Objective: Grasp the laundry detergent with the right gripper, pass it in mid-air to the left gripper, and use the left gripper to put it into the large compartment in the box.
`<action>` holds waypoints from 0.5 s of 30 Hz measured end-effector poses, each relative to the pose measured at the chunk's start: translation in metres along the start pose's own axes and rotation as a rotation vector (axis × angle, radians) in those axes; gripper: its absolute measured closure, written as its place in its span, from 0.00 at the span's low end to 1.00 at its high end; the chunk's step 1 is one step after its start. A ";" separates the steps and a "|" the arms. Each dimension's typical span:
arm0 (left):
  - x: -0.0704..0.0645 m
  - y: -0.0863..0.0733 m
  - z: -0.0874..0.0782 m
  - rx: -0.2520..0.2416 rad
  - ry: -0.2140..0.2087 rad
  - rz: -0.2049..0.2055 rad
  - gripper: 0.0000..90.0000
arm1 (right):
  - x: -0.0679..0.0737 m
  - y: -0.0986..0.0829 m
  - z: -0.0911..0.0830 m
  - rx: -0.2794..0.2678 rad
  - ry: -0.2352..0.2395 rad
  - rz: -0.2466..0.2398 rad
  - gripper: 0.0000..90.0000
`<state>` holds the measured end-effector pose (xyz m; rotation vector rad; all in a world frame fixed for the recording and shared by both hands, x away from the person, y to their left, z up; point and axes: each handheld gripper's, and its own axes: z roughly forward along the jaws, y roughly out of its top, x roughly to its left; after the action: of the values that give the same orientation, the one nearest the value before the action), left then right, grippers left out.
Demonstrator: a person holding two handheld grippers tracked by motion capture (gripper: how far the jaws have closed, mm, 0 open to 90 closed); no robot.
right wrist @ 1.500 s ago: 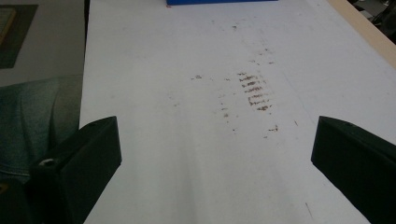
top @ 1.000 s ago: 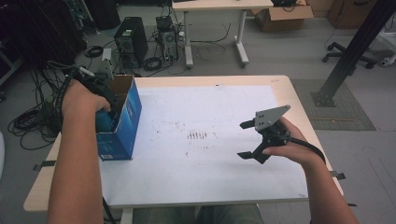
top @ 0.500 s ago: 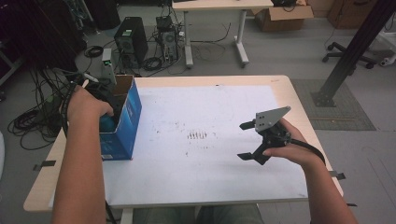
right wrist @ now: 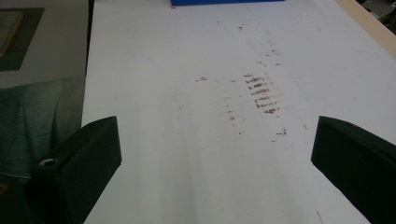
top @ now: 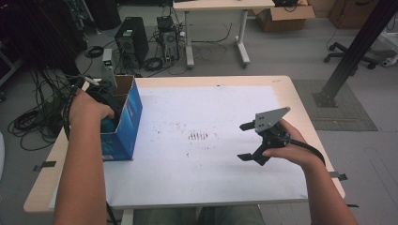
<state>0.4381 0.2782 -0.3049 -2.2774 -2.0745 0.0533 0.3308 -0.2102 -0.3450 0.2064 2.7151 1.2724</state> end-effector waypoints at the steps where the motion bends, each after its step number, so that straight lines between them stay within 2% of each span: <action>1: 0.000 0.000 0.000 0.002 -0.003 0.000 0.43 | 0.000 0.000 0.001 -0.002 -0.001 0.002 0.02; 15: 0.002 -0.002 0.001 -0.015 -0.011 -0.005 0.42 | 0.001 -0.001 0.000 -0.004 0.000 -0.001 0.02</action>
<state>0.4365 0.2807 -0.3060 -2.2862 -2.0925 0.0499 0.3297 -0.2105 -0.3457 0.2052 2.7123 1.2775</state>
